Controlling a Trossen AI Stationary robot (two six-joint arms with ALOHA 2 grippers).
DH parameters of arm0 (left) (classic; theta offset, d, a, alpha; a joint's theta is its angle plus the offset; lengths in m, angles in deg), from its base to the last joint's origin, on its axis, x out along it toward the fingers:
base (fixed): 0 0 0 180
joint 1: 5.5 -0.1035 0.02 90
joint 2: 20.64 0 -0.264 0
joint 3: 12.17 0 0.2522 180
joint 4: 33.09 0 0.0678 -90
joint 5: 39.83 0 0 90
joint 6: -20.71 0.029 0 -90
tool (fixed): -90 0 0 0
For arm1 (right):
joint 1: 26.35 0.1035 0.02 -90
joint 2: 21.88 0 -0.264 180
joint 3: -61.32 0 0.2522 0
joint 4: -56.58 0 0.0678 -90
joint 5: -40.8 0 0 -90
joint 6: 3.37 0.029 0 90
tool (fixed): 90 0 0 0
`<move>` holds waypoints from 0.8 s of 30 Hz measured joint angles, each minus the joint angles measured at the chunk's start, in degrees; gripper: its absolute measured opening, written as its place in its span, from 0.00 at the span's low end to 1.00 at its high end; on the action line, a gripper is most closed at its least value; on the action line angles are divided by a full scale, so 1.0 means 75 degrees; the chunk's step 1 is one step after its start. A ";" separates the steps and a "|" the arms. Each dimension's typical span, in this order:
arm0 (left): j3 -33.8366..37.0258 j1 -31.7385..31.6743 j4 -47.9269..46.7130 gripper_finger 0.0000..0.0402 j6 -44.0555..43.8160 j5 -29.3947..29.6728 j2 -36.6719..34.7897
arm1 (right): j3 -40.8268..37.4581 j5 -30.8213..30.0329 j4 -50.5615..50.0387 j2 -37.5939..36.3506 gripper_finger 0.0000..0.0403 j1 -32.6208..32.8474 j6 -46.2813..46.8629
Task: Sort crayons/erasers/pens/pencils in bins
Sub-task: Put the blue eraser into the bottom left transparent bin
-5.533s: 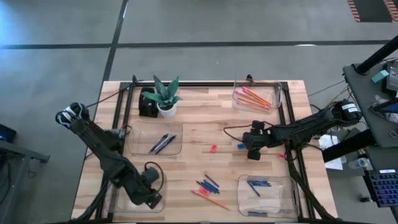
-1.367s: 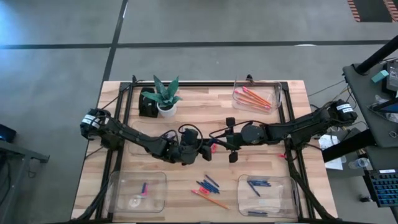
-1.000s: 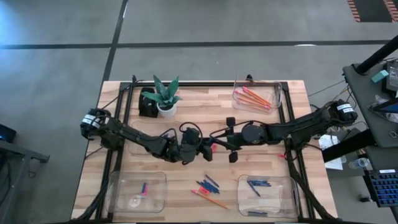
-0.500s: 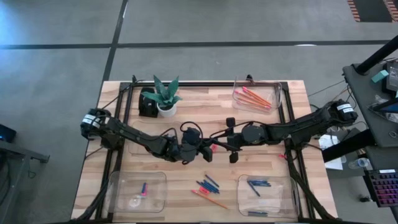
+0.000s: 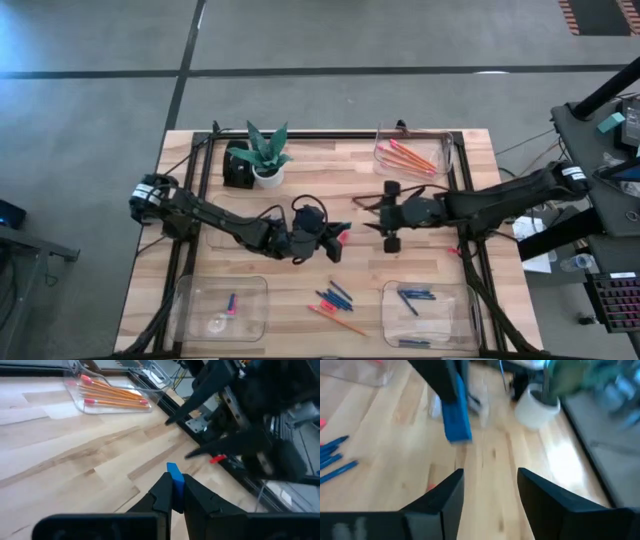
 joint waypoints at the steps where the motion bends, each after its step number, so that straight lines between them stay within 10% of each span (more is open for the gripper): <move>1: 0.0000 -0.0003 -0.0084 0.03 0.0000 -0.0107 -0.0002 | 0.0000 0.0002 -0.0314 -0.0163 0.44 0.0000 0.0278; 10: -0.0038 0.0522 -0.0780 0.03 -0.0666 -0.3420 -0.0800 | -0.0048 0.0052 -0.2005 -0.0715 0.42 0.0000 0.1943; 18: -0.0051 0.2053 -0.2446 0.03 -0.2877 -0.3724 -0.2004 | -0.0149 0.0055 -0.1224 0.0247 0.42 0.0000 0.1639; 24: -0.0041 0.3287 -0.6014 0.03 -0.6375 -0.3787 -0.2473 | -0.0128 0.0057 -0.0371 0.1323 0.42 0.0000 0.1165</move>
